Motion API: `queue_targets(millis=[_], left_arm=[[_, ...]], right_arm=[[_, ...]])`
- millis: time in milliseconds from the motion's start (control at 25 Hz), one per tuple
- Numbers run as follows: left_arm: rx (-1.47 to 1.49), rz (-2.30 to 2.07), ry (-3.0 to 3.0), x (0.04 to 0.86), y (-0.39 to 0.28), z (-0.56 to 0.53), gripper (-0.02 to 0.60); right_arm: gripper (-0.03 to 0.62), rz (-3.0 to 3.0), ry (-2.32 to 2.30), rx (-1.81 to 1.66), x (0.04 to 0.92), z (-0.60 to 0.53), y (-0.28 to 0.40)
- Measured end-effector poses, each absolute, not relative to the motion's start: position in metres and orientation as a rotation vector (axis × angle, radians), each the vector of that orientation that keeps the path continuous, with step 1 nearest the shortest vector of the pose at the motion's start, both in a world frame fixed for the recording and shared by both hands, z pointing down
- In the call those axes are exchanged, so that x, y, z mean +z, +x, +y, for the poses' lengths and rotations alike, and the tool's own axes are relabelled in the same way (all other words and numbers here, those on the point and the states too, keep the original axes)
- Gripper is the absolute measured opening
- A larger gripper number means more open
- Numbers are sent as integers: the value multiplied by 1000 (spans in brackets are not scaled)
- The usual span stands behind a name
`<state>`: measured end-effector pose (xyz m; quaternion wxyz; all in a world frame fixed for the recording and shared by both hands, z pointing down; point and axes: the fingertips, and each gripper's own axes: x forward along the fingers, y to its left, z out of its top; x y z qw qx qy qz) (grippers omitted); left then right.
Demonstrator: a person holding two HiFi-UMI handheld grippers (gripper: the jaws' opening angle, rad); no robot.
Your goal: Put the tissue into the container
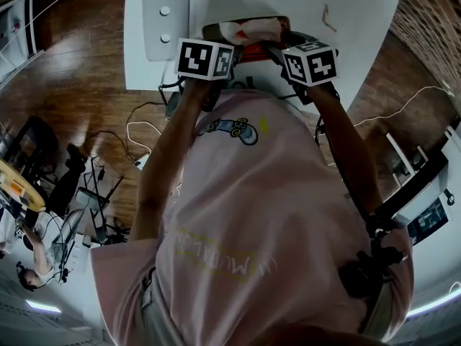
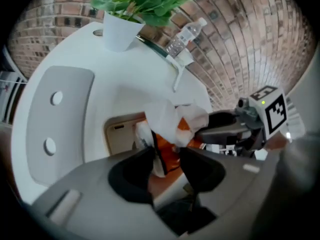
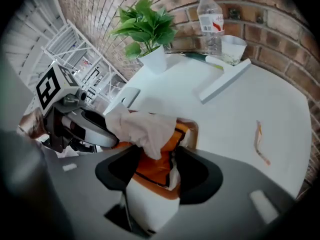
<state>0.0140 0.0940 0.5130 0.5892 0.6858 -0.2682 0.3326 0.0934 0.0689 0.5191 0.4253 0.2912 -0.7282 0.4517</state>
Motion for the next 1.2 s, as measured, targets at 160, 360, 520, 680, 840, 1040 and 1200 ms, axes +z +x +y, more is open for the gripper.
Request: queue_targets(millis=[160, 360, 520, 680, 840, 1040, 1200], left_arm=[[707, -631, 1607, 506, 14, 92, 133], [654, -593, 1664, 469, 11, 95, 126], [591, -572, 1767, 397, 2, 102, 123], [535, -575, 1872, 311, -3, 108, 115], [493, -579, 1937, 268, -5, 115, 104], [507, -544, 1915, 321, 1, 115, 101], [505, -561, 1817, 388, -3, 105, 97]], right_arm=[[203, -1818, 771, 1191, 511, 68, 95], [186, -1875, 795, 1216, 468, 72, 93], [186, -1993, 793, 1210, 398, 77, 86], [186, -2117, 787, 1157, 327, 83, 84], [186, -2187, 788, 1104, 288, 86, 85], [186, -2129, 832, 1048, 324, 84, 94], [186, -2042, 851, 1063, 390, 81, 93]])
